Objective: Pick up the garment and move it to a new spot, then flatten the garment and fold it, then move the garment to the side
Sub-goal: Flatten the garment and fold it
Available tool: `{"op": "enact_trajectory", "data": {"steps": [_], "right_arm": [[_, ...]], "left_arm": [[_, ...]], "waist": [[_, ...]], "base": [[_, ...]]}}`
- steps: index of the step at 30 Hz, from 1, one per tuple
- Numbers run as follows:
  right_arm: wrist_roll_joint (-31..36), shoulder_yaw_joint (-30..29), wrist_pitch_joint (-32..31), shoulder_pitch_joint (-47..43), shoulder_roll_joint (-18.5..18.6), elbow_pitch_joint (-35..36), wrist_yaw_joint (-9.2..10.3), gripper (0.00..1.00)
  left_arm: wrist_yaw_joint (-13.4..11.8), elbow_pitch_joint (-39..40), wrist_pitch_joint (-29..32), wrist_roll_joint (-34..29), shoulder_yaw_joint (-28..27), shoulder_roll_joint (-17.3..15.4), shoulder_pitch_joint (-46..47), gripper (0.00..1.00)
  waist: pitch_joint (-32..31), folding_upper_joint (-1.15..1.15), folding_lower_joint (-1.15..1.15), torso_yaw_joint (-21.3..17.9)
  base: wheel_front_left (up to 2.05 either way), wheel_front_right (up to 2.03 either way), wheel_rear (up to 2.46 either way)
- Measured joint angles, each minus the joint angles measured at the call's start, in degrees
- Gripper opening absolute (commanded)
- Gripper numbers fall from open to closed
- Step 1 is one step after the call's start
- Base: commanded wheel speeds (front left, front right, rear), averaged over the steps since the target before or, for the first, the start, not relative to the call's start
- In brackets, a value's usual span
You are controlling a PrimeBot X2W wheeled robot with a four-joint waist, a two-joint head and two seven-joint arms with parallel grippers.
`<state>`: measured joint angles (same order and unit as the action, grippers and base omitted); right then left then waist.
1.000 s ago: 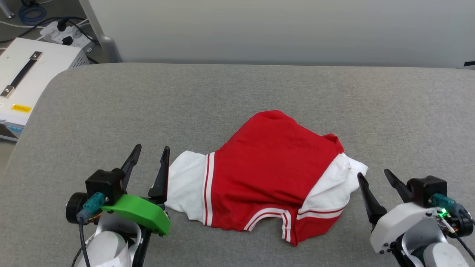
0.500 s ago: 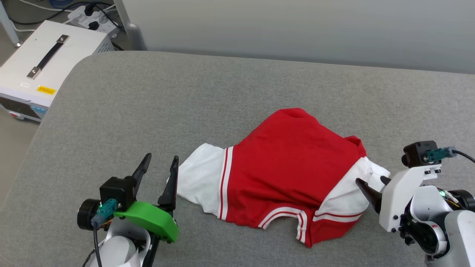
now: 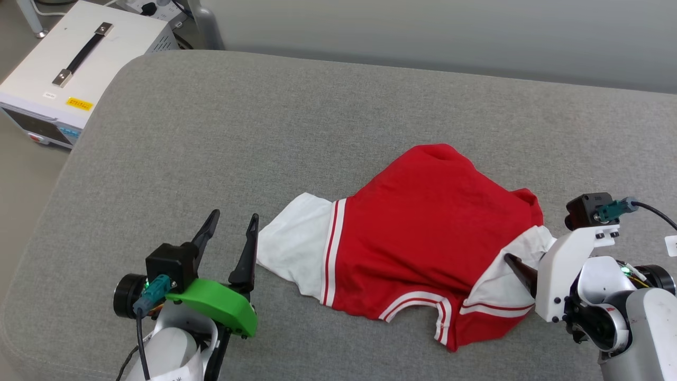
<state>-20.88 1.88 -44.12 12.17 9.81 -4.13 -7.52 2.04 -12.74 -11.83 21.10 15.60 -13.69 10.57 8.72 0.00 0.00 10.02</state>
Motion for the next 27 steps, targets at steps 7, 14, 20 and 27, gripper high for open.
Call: {"op": "enact_trajectory", "data": {"steps": [7, 14, 20, 27], "right_arm": [[0.0, 1.1, 1.0, 0.0, 0.5, 0.0, 0.00, 0.00], [-1.9, -0.2, 1.6, -2.1, 1.4, 4.3, 0.00, 0.00], [-3.9, -5.6, 0.4, -8.0, 2.5, 10.4, 0.00, 0.00], [-6.5, -10.9, -0.3, -13.0, 4.7, 11.0, 0.00, 0.00]], "left_arm": [[0.0, -0.7, -0.1, 0.1, 0.0, -0.1, 0.1, 1.00], [-0.3, -1.4, 0.0, 0.7, 0.1, -0.2, 0.0, 1.00], [-0.6, -1.3, 0.4, 1.3, 0.0, -0.5, -0.8, 1.00], [-0.8, -1.2, 1.0, 2.1, 0.5, -0.7, -1.1, 1.00]], "waist": [[-0.3, 0.00, 0.00, -0.3], [-2.2, 0.00, 0.00, -1.8], [-3.7, 0.00, 0.00, -4.0], [-4.3, 0.00, 0.00, -6.7]], "base": [[0.00, 0.00, 0.00], [0.00, 0.00, 0.00], [0.00, 0.00, 0.00], [0.00, 0.00, 0.00]]}}
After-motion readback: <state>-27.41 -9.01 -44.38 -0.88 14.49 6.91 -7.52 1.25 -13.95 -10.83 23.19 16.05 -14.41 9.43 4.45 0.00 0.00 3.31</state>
